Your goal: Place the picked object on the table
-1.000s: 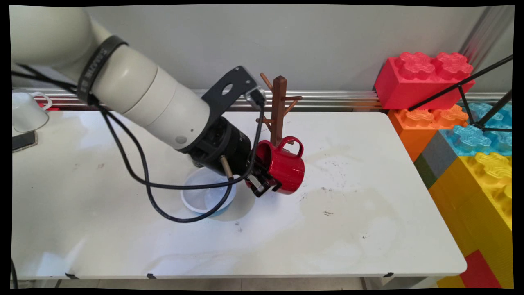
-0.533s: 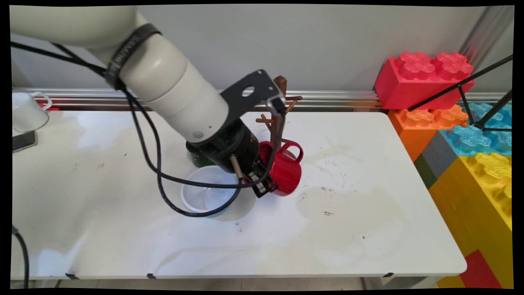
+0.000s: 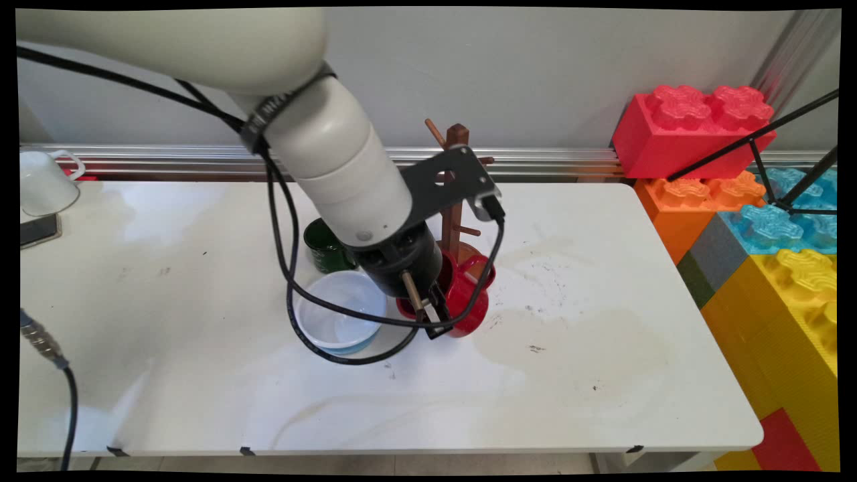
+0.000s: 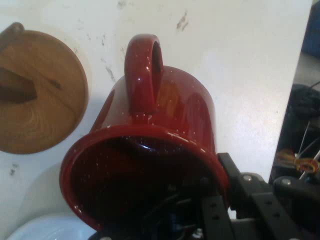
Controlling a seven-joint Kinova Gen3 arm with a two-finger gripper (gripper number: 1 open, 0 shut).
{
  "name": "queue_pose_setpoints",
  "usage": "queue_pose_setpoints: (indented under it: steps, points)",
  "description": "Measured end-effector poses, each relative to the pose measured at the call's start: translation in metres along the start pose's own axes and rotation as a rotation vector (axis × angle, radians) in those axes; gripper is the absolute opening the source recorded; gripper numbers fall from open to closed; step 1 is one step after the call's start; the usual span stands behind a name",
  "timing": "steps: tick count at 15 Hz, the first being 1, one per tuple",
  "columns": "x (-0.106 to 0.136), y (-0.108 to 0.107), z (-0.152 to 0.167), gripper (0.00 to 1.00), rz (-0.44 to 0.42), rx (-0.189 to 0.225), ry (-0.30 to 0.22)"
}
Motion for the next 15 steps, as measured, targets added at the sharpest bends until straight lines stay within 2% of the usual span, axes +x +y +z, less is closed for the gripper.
queue_pose_setpoints:
  steps: [9, 15]
  points:
    - [0.014, 0.0, 0.034, 0.0, 0.02, 0.011, -0.138]
    - [0.02, 0.0, 0.048, 0.0, 0.02, 0.01, -0.206]
